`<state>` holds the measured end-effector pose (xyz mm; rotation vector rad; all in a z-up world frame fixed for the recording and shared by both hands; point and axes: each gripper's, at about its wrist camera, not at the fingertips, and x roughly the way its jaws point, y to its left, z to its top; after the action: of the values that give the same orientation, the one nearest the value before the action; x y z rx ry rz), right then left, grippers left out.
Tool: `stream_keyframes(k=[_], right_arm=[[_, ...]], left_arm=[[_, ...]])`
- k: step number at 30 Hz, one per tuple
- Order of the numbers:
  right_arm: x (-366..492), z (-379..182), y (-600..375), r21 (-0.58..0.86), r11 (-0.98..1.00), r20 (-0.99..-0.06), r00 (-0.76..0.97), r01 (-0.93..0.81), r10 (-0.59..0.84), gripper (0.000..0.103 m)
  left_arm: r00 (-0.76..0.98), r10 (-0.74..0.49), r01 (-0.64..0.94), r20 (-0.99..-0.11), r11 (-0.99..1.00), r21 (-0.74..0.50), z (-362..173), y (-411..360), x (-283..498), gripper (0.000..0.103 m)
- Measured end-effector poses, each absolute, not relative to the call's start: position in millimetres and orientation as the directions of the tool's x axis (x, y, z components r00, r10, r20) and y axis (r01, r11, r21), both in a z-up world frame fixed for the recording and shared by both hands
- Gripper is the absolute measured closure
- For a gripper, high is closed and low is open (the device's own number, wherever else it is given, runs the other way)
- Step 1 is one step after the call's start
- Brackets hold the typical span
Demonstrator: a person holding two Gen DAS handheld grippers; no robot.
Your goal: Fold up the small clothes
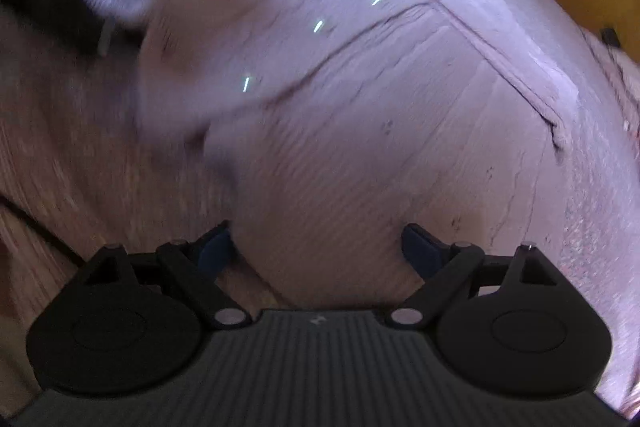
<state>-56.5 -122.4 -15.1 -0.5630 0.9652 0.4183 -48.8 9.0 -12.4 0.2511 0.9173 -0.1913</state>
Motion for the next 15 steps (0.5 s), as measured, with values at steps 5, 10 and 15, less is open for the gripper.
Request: stream_keyframes(k=[5,10,15], right_arm=[[-54.5,-21.2,-104.5,-0.369,0.748,-0.817,0.576,-0.552,0.022,0.009],[-45.8,-17.8,-100.5,-0.375,0.801,-0.773,0.635,-0.467,0.008,0.010],[-38.2,-1.8,-119.6,-0.267,0.913,-0.731,0.682,-0.310,0.018,0.010]], left_arm=[[0.602,-0.087,0.239,-0.794,0.968,0.075,-3.3,15.8,-40.9,0.047],[0.581,-0.138,0.281,-0.802,0.959,0.039,1.4,16.7,-48.3,0.043],[0.602,-0.203,0.337,-0.772,0.941,0.015,3.7,19.0,-61.7,0.038]])
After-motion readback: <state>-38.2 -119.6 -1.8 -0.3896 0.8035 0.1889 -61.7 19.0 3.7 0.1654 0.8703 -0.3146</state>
